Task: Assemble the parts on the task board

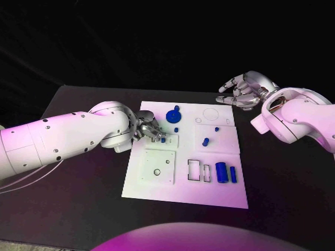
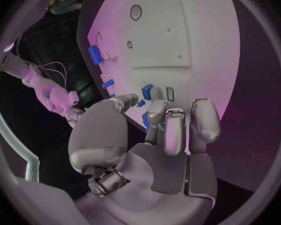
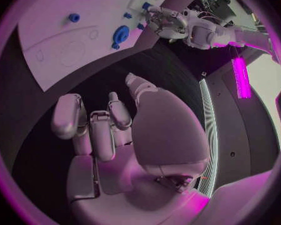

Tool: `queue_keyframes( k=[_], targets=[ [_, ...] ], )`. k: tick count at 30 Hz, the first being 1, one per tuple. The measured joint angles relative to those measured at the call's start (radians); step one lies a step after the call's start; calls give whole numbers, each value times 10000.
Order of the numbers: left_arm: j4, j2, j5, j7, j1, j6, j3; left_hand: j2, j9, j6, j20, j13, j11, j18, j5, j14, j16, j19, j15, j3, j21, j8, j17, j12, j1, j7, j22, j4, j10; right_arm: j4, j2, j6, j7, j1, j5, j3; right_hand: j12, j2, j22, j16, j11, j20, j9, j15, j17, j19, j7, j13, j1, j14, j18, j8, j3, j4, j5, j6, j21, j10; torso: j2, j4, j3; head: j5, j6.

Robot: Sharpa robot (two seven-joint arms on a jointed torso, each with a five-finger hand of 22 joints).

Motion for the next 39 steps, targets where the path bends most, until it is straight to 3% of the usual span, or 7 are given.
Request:
queue_keyframes(
  k=[6,11,13,16,21,28,39],
  targets=[
    [149,-178,75,-15,108,21,309,0,0,34,0,-11,0,0,0,0,0,0,0,-28,-46,0,0,0,0,-34,-23,-28,0,-21,-6,-10,1,-1,0,0,0,0,0,0,0,0,0,0,0,0,0,0,0,0,0,0,0,0,0,0,0,0,-19,4,12,-9,35],
    [7,-302,335,-28,550,179,523,146,-71,-176,38,-291,88,0,0,0,0,-40,0,-311,-123,-233,0,-185,345,91,-209,-26,-167,-70,-5,-16,1,-1,2,0,0,0,0,0,0,0,0,0,0,0,0,0,0,0,0,0,0,0,0,0,0,0,-31,10,15,-6,84],
    [-116,-332,424,-30,690,240,563,201,-126,-311,38,-319,123,0,0,0,0,-40,0,-414,-123,-370,0,-185,465,158,-224,-26,-202,-88,-4,-18,1,-1,5,-1,0,0,0,0,0,0,0,0,0,0,0,0,0,0,0,0,0,0,0,0,0,0,-31,13,19,6,118],
    [-353,-337,552,-35,839,348,588,198,-173,-337,76,-361,158,0,0,-23,0,-78,23,-422,-163,-452,0,-185,541,184,-229,-30,-237,-96,-3,-20,1,-1,8,-1,0,0,0,0,0,0,0,0,0,0,0,0,0,0,0,0,0,0,0,0,0,0,-30,14,22,25,146],
    [-871,-134,653,-45,949,552,602,214,-199,-366,75,-427,195,0,0,-2,0,-76,74,-497,-201,-521,0,-233,558,213,-302,0,-274,-106,0,-22,1,-1,13,-1,0,0,0,0,0,0,0,0,7,0,0,0,0,0,0,0,0,0,0,0,0,0,-17,14,19,45,173],
    [-1784,361,620,-46,976,828,573,215,-233,-402,107,-469,231,0,0,-2,0,-109,74,-572,-201,-565,0,-277,558,249,-329,19,-310,-111,-2,-22,1,-3,19,-2,0,22,-24,0,0,-37,0,0,7,-37,0,-14,-22,0,-1,0,0,0,0,0,-59,0,2,12,-7,52,205],
    [-2894,949,277,-39,978,1240,477,214,-320,-472,181,-613,321,0,0,-2,0,-184,146,-876,-303,-754,0,-380,558,319,-470,37,-470,-112,-8,-27,1,-6,25,-2,0,44,-24,0,0,-37,1,0,6,-37,0,-14,-43,0,0,0,0,0,0,0,-58,0,25,-3,-12,81,204]
  ],
)
